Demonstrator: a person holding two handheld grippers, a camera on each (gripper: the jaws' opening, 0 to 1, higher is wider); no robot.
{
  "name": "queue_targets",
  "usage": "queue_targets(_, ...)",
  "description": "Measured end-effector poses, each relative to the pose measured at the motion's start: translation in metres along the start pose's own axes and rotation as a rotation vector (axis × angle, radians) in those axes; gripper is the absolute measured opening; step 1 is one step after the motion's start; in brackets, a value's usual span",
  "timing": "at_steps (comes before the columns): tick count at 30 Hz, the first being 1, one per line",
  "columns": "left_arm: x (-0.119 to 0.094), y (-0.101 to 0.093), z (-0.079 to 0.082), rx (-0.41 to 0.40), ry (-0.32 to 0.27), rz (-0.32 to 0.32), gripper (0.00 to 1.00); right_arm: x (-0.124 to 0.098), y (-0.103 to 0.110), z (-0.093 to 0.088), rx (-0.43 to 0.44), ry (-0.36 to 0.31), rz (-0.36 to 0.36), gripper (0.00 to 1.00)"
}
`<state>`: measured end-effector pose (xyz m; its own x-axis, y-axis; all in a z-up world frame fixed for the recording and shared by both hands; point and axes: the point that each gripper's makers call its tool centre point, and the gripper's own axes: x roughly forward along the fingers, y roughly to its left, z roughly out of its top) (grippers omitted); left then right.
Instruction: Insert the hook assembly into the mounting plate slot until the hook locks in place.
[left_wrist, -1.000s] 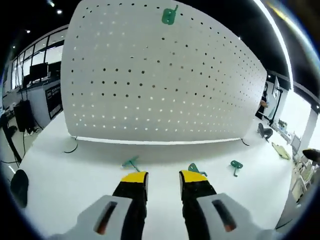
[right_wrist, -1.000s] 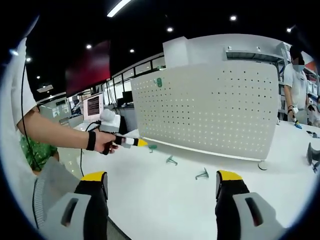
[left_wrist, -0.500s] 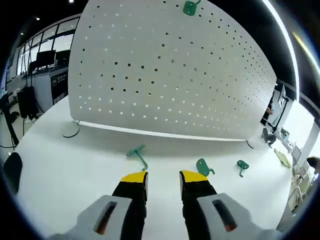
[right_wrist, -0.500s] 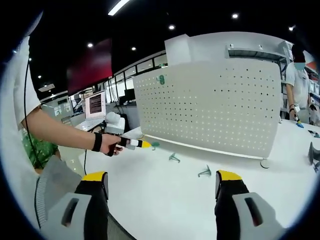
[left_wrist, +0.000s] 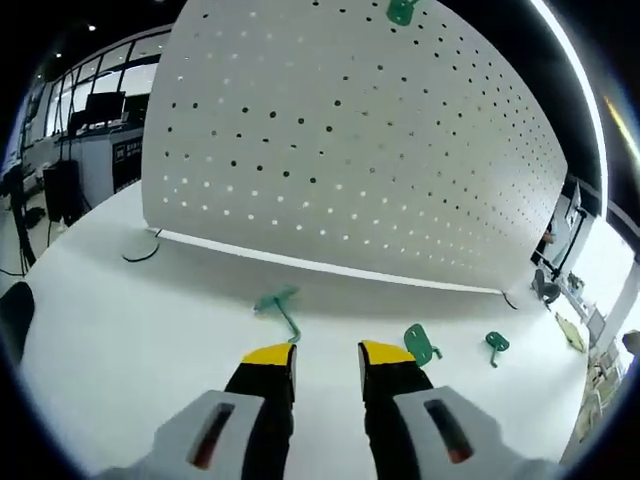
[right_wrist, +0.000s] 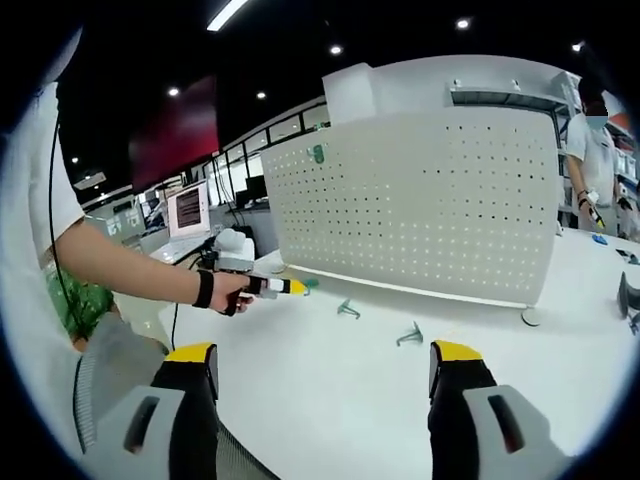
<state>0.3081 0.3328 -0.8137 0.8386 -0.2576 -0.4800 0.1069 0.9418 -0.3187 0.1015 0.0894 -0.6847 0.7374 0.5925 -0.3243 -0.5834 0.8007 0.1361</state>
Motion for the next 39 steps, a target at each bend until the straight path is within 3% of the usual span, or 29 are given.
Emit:
queue_targets(18,0.024,0.014,0.002,-0.013,0.004,0.051,0.25,0.008,-0.001,-0.007,0.021,0.035,0.012,0.88)
queue_targets(29,0.040,0.013,0.003,-0.032,0.015,0.055,0.25,0.008,-0.006,-0.005,0.057,0.023,0.008,0.87)
queue_targets(32,0.043,0.020,0.001,-0.025,0.034,0.085,0.25,0.007,-0.007,-0.004,0.081,0.010,0.009,0.86)
queue_targets(39,0.052,0.023,0.007,-0.047,0.018,0.087,0.20,0.009,-0.004,-0.005,0.073,0.024,0.022,0.86)
